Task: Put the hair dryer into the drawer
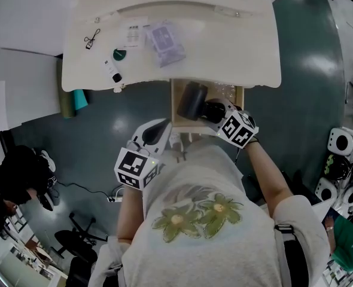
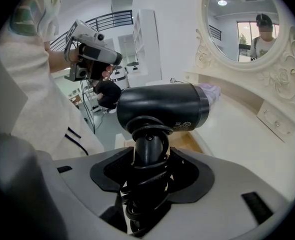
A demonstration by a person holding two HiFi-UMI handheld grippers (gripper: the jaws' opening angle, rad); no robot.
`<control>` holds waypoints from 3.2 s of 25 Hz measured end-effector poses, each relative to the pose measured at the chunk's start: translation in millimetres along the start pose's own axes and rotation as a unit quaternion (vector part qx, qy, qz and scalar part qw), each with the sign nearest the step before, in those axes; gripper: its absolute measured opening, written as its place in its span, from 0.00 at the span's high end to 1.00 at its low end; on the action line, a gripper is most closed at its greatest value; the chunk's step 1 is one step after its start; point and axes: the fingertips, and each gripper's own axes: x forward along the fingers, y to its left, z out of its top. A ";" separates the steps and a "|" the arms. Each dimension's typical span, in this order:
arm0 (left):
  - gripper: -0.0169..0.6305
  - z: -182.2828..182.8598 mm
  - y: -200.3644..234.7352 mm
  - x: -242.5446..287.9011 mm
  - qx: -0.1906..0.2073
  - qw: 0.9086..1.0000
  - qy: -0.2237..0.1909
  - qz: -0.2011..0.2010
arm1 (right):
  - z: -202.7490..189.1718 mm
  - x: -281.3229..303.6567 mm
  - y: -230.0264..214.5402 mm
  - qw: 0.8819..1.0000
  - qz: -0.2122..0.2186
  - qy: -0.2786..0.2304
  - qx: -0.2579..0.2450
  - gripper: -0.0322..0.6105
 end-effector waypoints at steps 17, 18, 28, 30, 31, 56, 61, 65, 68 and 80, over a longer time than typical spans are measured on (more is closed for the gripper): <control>0.96 -3.6 0.1 -3.1 -0.004 1.000 0.006 0.005 | -17.5 18.4 -6.9 1.000 0.007 0.015 0.011 0.61; 0.96 -4.2 0.2 -3.5 -0.004 1.000 0.007 0.005 | -19.0 19.3 -7.1 1.000 0.008 0.017 0.012 0.61; 0.96 -7.4 3.1 -3.0 -0.013 1.000 0.007 0.013 | -31.8 30.5 -9.7 0.999 0.019 0.035 0.007 0.61; 0.96 -7.9 3.9 -2.4 -0.014 1.000 0.007 0.014 | -33.8 33.0 -10.4 0.999 0.022 0.038 0.006 0.61; 0.96 -8.2 4.3 -2.1 -0.015 1.000 0.007 0.015 | -34.7 34.2 -10.8 0.999 0.023 0.040 0.006 0.61; 0.96 -9.6 10.5 0.2 -0.036 0.999 0.009 0.031 | -60.0 59.7 -14.8 0.994 0.056 0.090 -0.023 0.62; 0.96 -11.3 11.3 0.6 -0.038 0.999 0.011 0.034 | -65.3 64.6 -13.7 0.993 0.063 0.097 -0.023 0.62; 0.96 -13.6 12.6 0.7 -0.041 0.998 0.012 0.035 | -70.7 69.2 -13.6 0.992 0.067 0.104 -0.022 0.62; 0.96 -14.4 13.0 0.6 -0.043 0.998 0.013 0.037 | -73.9 71.6 -14.5 0.991 0.069 0.109 -0.023 0.61; 0.96 -17.2 14.7 0.4 -0.049 0.998 0.017 0.044 | -87.9 84.8 -15.0 0.988 0.082 0.130 -0.024 0.62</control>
